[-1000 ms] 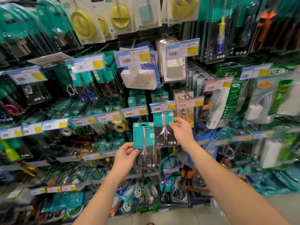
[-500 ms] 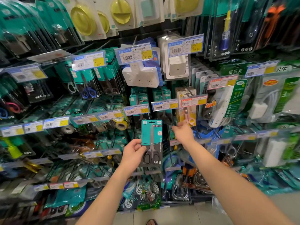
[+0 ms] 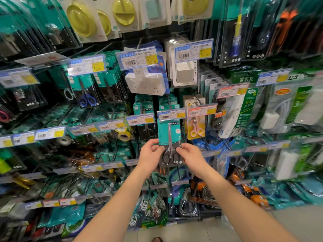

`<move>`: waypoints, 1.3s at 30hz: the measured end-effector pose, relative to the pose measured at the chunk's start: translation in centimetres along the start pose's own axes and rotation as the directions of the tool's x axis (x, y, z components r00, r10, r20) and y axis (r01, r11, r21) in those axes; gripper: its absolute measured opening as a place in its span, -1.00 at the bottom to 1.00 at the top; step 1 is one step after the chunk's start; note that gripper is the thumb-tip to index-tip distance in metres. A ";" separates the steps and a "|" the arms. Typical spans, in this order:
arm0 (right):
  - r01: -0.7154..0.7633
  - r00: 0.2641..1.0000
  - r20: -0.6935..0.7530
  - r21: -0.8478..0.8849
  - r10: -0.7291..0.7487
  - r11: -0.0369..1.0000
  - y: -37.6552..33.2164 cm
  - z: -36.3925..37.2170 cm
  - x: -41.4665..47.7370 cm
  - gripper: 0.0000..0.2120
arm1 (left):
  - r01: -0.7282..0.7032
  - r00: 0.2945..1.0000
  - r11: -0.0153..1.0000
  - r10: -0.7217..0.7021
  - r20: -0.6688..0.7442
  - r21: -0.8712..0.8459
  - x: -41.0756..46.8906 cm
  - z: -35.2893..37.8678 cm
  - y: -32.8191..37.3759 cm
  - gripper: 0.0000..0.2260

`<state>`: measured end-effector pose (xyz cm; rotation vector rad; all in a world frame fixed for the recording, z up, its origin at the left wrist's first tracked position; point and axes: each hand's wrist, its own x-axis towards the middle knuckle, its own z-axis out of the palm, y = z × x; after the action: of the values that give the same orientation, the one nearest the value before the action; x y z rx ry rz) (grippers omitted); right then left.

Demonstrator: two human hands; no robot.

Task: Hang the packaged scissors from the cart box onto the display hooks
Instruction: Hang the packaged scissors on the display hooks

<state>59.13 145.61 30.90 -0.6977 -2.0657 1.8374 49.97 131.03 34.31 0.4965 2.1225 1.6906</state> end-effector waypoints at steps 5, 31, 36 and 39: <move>0.057 0.996 -0.066 -0.027 -0.058 0.998 -0.7 -0.7 0.6 -0.85 | -0.034 0.999 0.999 0.034 0.007 -0.012 0.7 0.5 0.7 -0.80; 0.038 0.983 -0.175 -0.078 -0.051 0.996 -3.3 -0.6 4.7 -0.60 | -0.084 0.988 0.995 0.089 -0.127 0.049 3.9 1.6 0.9 -0.70; -0.077 0.984 -0.171 -0.110 0.057 0.991 -4.3 -1.1 7.1 -0.59 | -0.097 0.986 0.985 0.115 -0.123 0.146 3.1 1.0 0.3 -0.71; -0.108 0.980 -0.178 -0.116 0.087 0.987 -4.2 -1.4 7.9 -0.58 | -0.124 0.986 0.967 0.144 -0.078 0.224 2.3 0.4 0.5 -0.71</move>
<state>52.51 150.68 34.39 -0.9712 -2.0799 1.6418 48.18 132.63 34.52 0.6492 2.4087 1.5852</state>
